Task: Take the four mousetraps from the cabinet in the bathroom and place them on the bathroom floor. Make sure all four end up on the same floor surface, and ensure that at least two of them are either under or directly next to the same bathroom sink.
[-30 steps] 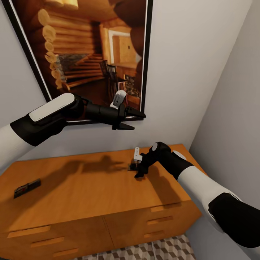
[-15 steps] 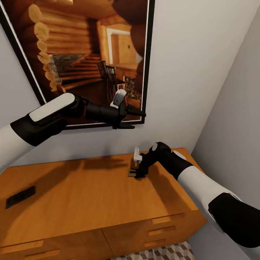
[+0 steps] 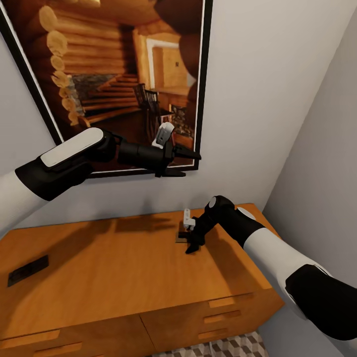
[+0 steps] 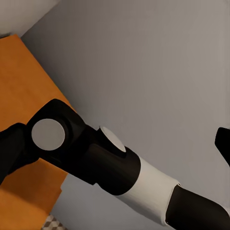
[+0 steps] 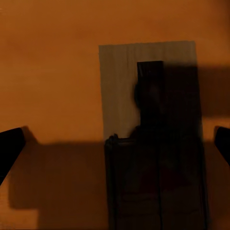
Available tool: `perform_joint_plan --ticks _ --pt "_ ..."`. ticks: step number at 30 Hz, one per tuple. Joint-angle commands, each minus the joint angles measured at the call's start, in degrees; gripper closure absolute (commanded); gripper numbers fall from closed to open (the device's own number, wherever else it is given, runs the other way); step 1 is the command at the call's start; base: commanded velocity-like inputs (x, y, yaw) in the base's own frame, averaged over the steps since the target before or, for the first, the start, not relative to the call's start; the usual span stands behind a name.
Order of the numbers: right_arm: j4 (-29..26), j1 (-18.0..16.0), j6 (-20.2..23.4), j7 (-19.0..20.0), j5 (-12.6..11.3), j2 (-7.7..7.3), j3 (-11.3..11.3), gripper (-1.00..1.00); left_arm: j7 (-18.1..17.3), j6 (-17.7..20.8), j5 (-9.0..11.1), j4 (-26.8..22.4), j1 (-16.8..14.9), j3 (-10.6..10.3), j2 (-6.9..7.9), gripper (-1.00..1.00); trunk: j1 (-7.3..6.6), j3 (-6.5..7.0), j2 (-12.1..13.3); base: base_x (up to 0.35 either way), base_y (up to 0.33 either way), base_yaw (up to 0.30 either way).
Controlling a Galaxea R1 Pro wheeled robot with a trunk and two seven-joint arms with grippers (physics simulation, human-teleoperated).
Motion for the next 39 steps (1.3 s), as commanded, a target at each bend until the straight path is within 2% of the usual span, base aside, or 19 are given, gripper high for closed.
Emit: perform_joint_plan --ticks 1,5,6,22,29,32,35,39 --pt "4.5 0.0 0.6 0.4 0.1 -0.04 0.3 -1.0 0.4 -0.1 0.6 -0.1 -0.1 -0.1 0.05 -1.0 0.01 -0.08 0.0 0.0 0.0 0.0" --pt "4.7 0.0 0.5 0.6 0.1 -0.18 0.3 -1.0 0.5 -0.1 0.6 -0.1 -0.1 -0.1 0.05 -1.0 0.01 -0.08 0.0 0.0 0.0 0.0" --pt "4.8 0.0 0.5 0.6 0.1 -0.25 0.3 1.0 0.5 -0.1 0.6 -0.1 -0.1 -0.1 0.05 -1.0 0.01 -0.08 0.0 0.0 0.0 0.0" --pt "4.7 0.0 0.5 0.8 0.3 -0.38 0.3 1.0 0.5 -0.1 0.6 -0.1 -0.1 -0.1 0.05 -1.0 0.01 -0.08 0.0 0.0 0.0 0.0" --pt "2.3 0.0 0.5 1.9 0.1 -0.35 0.3 1.0 0.5 -0.1 0.6 0.0 -0.1 -0.1 0.05 -1.0 0.01 -0.08 0.0 0.0 0.0 0.0" --pt "-3.2 0.0 0.8 7.8 0.0 -0.46 0.1 1.0 0.5 -0.1 0.6 0.0 -0.1 -0.1 0.0 -1.0 0.01 -0.08 0.0 0.0 0.0 0.0" --pt "-11.7 0.0 1.8 14.8 0.0 -0.95 -1.1 1.0 0.4 -0.1 0.6 0.0 -0.1 -0.1 -0.03 -1.0 0.01 -0.08 0.0 0.0 0.0 0.0" --pt "-15.5 0.0 3.9 16.2 0.0 -1.55 -2.0 1.0 0.4 -0.1 0.6 -0.3 -0.1 -0.1 -0.04 -1.0 0.01 -0.08 0.0 0.0 0.0 0.0"
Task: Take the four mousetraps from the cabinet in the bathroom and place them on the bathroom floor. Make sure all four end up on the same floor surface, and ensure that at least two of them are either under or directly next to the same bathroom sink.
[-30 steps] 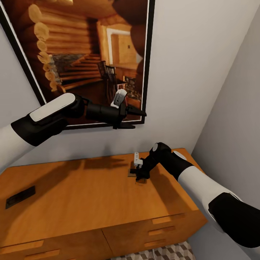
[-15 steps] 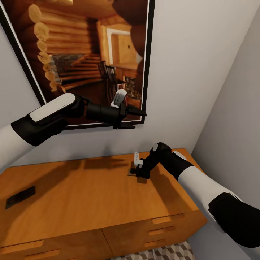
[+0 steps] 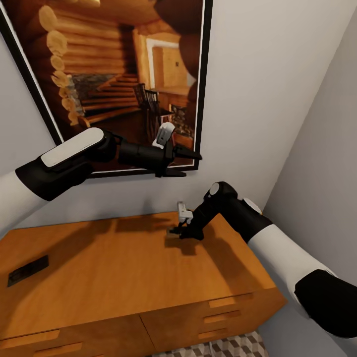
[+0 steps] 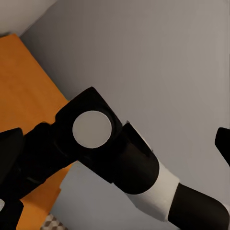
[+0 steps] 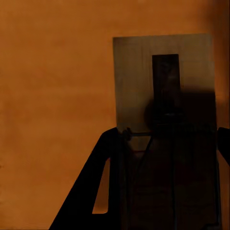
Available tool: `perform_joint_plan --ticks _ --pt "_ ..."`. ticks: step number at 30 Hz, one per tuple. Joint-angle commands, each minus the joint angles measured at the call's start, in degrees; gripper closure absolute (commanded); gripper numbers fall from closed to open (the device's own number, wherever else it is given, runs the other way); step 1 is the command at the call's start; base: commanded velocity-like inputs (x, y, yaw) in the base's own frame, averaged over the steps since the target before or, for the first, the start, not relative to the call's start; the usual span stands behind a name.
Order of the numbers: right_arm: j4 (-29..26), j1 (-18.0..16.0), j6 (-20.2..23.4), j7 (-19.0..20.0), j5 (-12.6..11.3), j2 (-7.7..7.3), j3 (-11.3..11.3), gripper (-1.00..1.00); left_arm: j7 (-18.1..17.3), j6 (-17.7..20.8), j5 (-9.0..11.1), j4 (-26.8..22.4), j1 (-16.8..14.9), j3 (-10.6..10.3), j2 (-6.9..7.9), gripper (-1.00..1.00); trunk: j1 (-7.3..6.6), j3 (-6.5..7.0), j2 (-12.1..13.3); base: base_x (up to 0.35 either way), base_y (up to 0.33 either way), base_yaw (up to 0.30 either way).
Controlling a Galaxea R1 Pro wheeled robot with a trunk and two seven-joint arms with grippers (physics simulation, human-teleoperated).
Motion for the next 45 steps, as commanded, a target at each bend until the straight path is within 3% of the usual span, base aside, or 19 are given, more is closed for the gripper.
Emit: perform_joint_plan --ticks 1,23,29,32,41,45 --pt "-0.6 0.0 1.2 0.5 0.2 -0.04 -0.1 1.0 0.4 0.0 0.6 -0.2 -0.1 -0.1 0.04 -1.0 0.01 -0.07 0.0 0.0 0.0 0.0" --pt "-1.8 0.9 1.8 0.6 0.3 -0.05 -0.2 1.0 0.4 0.0 0.6 -2.1 -0.1 0.1 -0.03 -1.0 0.01 -0.07 0.0 -0.001 0.0 0.0" --pt "-1.7 1.1 1.9 0.6 0.3 -0.06 -0.2 1.0 0.5 0.1 0.6 -3.4 -0.2 0.7 0.43 -1.0 0.01 -0.07 0.0 -0.203 0.072 0.0" --pt "-1.8 1.5 1.9 0.6 0.4 0.03 -0.2 1.0 0.8 0.3 0.6 -6.4 -0.2 1.9 4.31 -1.0 0.01 -0.07 0.0 -0.28 0.115 0.0" --pt "-1.8 1.7 1.9 0.6 0.4 0.18 -0.2 1.0 0.9 1.1 0.6 -10.3 -0.2 3.3 11.14 -1.0 0.01 -0.07 0.0 -0.232 0.033 0.0" --pt "-1.8 1.7 1.9 0.6 0.5 -0.04 -0.2 1.0 0.9 1.6 0.6 -10.5 -0.1 3.1 15.48 -1.0 0.01 -0.07 0.0 -0.033 0.001 0.0"
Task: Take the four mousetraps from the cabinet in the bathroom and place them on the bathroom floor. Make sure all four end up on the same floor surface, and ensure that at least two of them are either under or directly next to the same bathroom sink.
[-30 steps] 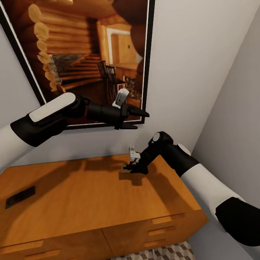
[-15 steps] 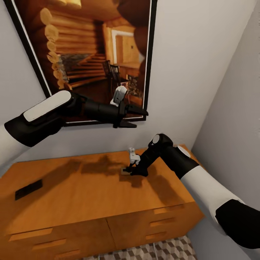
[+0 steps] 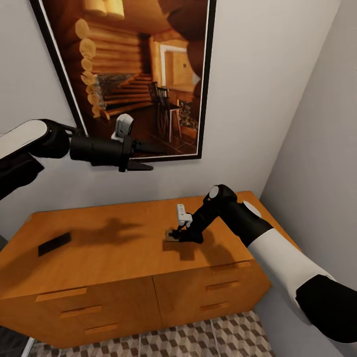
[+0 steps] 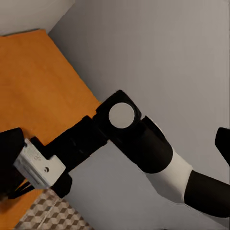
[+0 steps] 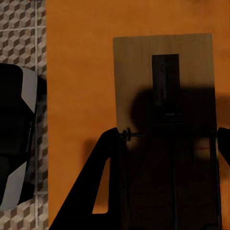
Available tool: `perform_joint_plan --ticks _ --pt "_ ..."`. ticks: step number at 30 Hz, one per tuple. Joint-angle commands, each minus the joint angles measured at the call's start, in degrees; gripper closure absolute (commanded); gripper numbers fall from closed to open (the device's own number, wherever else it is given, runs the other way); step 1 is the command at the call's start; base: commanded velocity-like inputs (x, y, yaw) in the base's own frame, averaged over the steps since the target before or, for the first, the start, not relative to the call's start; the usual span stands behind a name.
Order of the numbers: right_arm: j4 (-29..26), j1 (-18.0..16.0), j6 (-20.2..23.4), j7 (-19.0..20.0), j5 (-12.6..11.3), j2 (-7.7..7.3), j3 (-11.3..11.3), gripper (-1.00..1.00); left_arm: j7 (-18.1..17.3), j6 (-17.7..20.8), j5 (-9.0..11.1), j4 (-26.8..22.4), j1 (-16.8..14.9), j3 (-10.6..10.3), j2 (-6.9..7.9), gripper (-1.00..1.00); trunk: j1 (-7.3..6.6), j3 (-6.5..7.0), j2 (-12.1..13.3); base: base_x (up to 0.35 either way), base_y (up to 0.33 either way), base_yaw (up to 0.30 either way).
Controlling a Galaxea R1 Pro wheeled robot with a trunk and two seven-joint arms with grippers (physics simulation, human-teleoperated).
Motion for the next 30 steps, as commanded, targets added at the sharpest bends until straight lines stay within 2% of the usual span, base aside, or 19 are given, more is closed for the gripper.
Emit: perform_joint_plan --ticks 1,3,6,9,10,14,15,18,20,23,27,30 --pt "-0.1 0.0 0.8 0.4 0.2 0.0 0.0 1.0 0.4 0.0 0.7 0.0 -0.1 -0.2 0.58 -1.0 0.01 -0.07 0.0 -0.011 0.0 0.0" --pt "-1.2 -0.1 0.8 0.5 0.1 -0.11 0.0 1.0 0.5 0.3 0.7 -0.1 -0.1 -1.1 2.86 -1.0 0.01 -0.07 0.0 -0.005 0.0 0.0" --pt "-3.2 0.0 1.0 0.6 0.0 -0.36 0.0 1.0 0.5 2.2 0.7 0.0 -0.1 -4.7 5.85 -1.0 0.01 -0.07 0.0 -0.001 0.0 0.0" --pt "-4.0 0.1 2.3 0.6 0.0 -0.37 0.0 1.0 0.5 3.2 0.7 0.1 -0.1 -7.5 8.07 -1.0 0.01 -0.07 0.0 0.0 0.0 0.0" --pt "-4.1 0.1 2.6 0.6 0.0 -0.35 0.0 1.0 0.6 3.3 0.7 0.1 -0.1 -8.0 8.38 -1.0 0.01 -0.07 0.0 0.0 0.0 0.0" --pt "-4.4 0.1 3.5 0.6 -0.1 -0.25 0.0 1.0 0.7 3.6 0.7 0.4 -0.1 -12.0 10.23 -1.0 0.01 -0.07 0.0 0.0 0.0 0.0" --pt "-4.4 0.2 3.6 0.6 -0.1 -0.17 0.0 1.0 1.0 3.6 0.7 0.5 -0.1 -13.3 10.45 -1.0 0.01 -0.07 0.0 0.0 0.0 0.0" --pt "-4.4 0.4 3.9 0.6 -0.1 0.01 0.0 1.0 3.1 3.7 0.6 0.7 -0.1 -15.6 10.53 -1.0 0.01 -0.07 0.0 0.0 0.0 0.0" --pt "-4.4 1.0 4.1 0.6 -0.1 0.12 0.0 1.0 7.3 4.0 0.0 0.6 -0.1 -17.1 10.46 -1.0 0.01 -0.07 0.0 0.0 0.0 0.0" --pt "-4.4 1.6 4.1 0.5 -0.1 0.23 0.0 1.0 13.1 5.9 -0.3 0.6 -0.1 -17.9 10.46 -1.0 0.01 -0.07 0.0 0.0 0.0 0.0" --pt "-4.6 1.8 4.2 0.5 -0.1 0.27 0.0 1.0 18.8 8.4 -0.4 0.6 -0.1 -18.1 10.52 -1.0 0.01 -0.07 0.0 0.0 0.0 0.0" --pt "-6.2 1.8 4.3 0.5 -0.1 0.24 -0.1 1.0 22.1 9.0 -0.2 0.6 -0.7 -17.6 10.21 -1.0 0.01 -0.07 0.0 0.0 0.0 0.0"
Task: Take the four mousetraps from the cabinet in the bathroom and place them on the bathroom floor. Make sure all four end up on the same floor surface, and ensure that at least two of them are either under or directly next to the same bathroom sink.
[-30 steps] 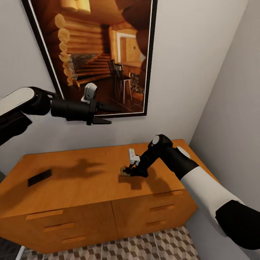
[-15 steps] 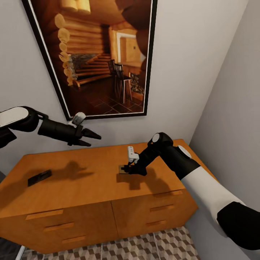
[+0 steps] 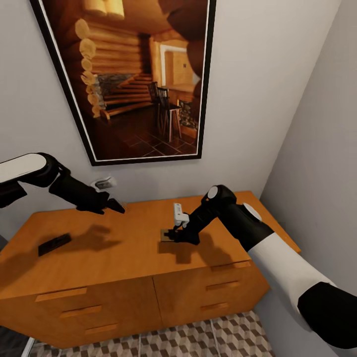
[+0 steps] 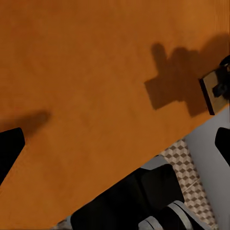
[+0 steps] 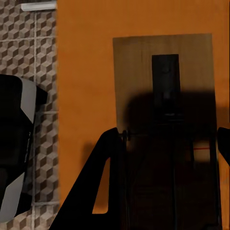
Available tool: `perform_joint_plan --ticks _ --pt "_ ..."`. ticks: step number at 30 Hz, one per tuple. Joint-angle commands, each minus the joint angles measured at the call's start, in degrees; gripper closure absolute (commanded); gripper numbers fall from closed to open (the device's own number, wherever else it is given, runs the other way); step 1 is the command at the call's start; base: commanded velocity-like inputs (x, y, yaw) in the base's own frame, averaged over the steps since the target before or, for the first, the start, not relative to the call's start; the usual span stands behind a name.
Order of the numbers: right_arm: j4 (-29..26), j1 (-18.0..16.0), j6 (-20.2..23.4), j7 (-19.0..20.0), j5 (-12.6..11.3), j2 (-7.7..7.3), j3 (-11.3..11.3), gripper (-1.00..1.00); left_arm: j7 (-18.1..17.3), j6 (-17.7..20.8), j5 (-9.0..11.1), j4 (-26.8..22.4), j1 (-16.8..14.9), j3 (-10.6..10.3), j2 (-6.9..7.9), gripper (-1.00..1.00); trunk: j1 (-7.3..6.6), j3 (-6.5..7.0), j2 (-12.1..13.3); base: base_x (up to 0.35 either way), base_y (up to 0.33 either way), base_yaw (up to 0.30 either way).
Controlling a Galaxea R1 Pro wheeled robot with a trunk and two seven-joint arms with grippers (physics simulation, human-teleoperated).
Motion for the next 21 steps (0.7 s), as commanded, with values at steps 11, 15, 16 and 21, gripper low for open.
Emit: perform_joint_plan --ticks 11,15,16,21 --pt "-1.0 0.0 0.8 0.4 0.1 -0.01 -0.1 1.0 3.7 0.2 1.5 -0.1 -2.5 6.0 -2.89 -1.0 0.01 -0.07 0.0 0.0 0.0 0.0" --pt "-1.0 0.0 0.8 0.4 0.1 -0.01 -0.1 1.0 5.0 0.2 1.5 0.0 -3.2 6.3 -2.87 -1.0 0.01 -0.07 0.0 0.0 0.0 0.0" --pt "-1.0 0.0 0.8 0.4 0.1 -0.02 -0.1 1.0 5.8 0.3 1.5 0.0 -3.2 6.3 -2.76 -1.0 0.01 -0.07 0.0 0.0 0.0 0.0" --pt "-0.9 0.5 0.8 0.2 0.1 0.04 0.0 1.0 10.1 0.3 1.5 0.0 -3.3 5.3 -0.86 -1.0 0.01 -0.07 0.0 0.0 0.0 0.0"
